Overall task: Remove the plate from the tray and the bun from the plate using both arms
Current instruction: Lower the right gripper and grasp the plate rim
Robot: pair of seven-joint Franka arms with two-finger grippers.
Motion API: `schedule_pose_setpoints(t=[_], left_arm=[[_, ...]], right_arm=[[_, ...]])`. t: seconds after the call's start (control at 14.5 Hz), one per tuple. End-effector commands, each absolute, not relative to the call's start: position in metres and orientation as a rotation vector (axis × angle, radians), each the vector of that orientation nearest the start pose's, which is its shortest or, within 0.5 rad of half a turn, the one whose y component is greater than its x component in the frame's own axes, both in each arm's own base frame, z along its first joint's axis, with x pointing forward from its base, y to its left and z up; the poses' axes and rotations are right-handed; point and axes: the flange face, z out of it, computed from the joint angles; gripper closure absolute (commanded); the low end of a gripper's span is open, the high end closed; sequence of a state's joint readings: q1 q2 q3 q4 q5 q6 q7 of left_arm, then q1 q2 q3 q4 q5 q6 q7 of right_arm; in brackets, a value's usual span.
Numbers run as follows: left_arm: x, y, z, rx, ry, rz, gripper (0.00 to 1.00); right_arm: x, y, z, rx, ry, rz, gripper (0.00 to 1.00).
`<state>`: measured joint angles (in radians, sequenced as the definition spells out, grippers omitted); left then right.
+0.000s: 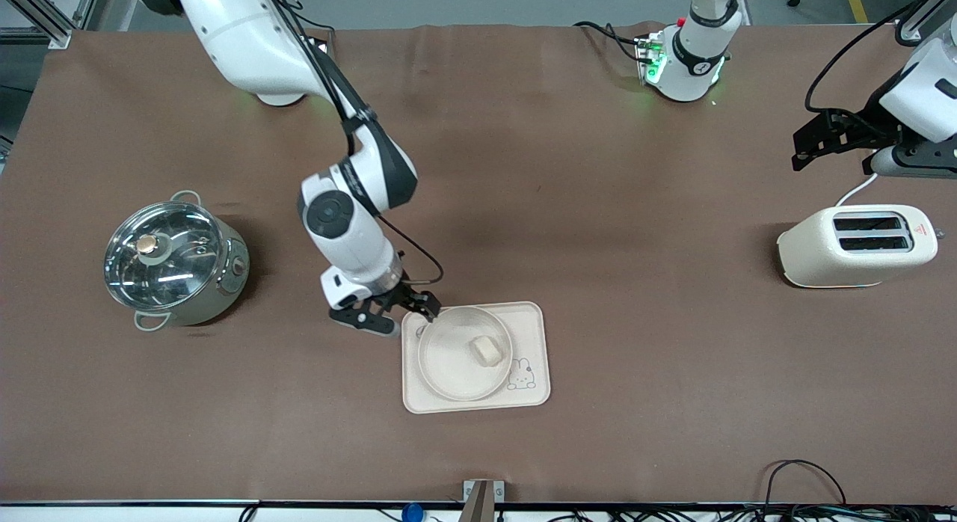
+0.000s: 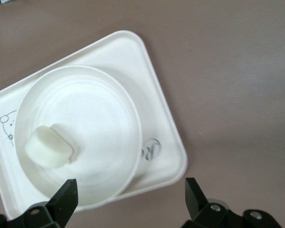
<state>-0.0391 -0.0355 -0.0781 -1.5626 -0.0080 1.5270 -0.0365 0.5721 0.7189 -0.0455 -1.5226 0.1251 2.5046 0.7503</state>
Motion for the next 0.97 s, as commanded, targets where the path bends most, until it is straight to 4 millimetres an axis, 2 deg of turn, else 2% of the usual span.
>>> schedule_pose_setpoints(t=[0.0, 0.42, 0.55, 0.62, 0.76, 0.9], left_arm=[[0.537, -0.061, 0.648, -3.125, 0.148, 0.008, 0.00], [0.539, -0.062, 0.645, -3.125, 0.150, 0.016, 0.00], [0.539, -0.062, 0.645, -3.125, 0.150, 0.016, 0.00], [0.539, -0.062, 0.645, -3.125, 0.150, 0.013, 0.00], [0.539, -0.062, 0.645, -3.125, 0.150, 0.013, 0.00], [0.539, -0.062, 0.644, -3.125, 0.150, 0.018, 0.00]], right_arm=[[0.654, 0.380, 0.236, -2.866, 0.448, -0.332, 0.08], [0.668, 0.372, 0.207, -2.891, 0.407, -0.401, 0.44], [0.668, 0.371, 0.199, -2.895, 0.407, -0.400, 0.51], [0.668, 0.371, 0.197, -2.894, 0.403, -0.407, 0.58], [0.669, 0.371, 0.197, -2.899, 0.391, -0.418, 0.92], [0.670, 0.368, 0.196, -2.900, 0.396, -0.418, 1.00]])
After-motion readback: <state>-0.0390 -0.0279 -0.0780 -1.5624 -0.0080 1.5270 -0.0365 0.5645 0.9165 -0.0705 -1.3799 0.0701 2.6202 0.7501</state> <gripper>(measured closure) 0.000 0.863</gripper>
